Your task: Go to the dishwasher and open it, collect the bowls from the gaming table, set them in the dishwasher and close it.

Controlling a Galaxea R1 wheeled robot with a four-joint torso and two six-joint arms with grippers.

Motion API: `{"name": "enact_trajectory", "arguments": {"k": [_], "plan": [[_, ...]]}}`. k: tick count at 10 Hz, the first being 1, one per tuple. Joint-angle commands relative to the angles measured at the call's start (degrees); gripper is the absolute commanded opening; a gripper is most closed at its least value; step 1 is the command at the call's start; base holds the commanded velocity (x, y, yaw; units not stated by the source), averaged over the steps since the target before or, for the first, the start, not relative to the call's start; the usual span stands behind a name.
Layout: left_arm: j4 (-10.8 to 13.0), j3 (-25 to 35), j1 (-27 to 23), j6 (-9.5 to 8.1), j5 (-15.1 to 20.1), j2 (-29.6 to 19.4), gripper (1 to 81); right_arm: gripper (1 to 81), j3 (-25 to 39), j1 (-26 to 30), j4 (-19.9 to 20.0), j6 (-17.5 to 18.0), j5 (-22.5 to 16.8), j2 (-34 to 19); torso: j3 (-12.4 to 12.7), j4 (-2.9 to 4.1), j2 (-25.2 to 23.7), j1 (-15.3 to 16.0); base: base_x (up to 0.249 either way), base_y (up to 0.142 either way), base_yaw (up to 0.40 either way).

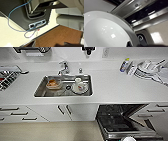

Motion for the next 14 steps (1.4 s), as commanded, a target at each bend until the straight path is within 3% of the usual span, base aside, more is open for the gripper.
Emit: {"name": "enact_trajectory", "arguments": {"k": [1,2,5,6,7,11,14], "plan": [[0.3,-0.1,2.5,1.88,2.4,1.5,81.1,1.0,8.2,12.9,0.2,2.8,-6.2,-6.8,0.0,0.00,0.0,0.0,0.000,0.000,0.000],[0.3,-0.1,3.0,1.88,2.4,1.9,81.1,1.0,9.0,15.7,0.2,3.5,-8.0,-6.9,0.0,0.00,0.0,0.0,0.000,0.000,0.000],[0.3,-1.0,4.0,2.94,2.4,3.2,81.1,1.0,10.0,22.1,0.3,5.6,-9.4,-6.9,-3.3,0.00,0.0,0.0,0.000,0.000,0.000],[0.3,-1.4,4.4,2.94,2.5,3.6,81.1,1.0,10.0,24.3,0.2,6.2,-10.5,-6.5,-6.4,0.00,0.0,0.0,0.000,0.000,0.000],[0.3,-2.0,4.6,3.03,2.4,4.0,81.1,1.0,10.0,26.1,0.3,7.0,-11.3,-5.9,-2.4,0.00,0.0,0.0,0.000,0.000,0.000],[0.3,-7.2,6.7,3.03,2.3,7.7,81.1,1.0,5.1,30.9,0.2,10.6,-11.3,0.9,-3.0,0.00,0.0,0.0,0.000,0.000,0.000],[-0.6,-9.3,7.4,2.85,2.3,9.3,81.1,1.0,1.8,33.9,0.3,11.3,-11.9,5.7,-3.0,0.00,0.0,0.0,0.000,0.000,0.000]]}}
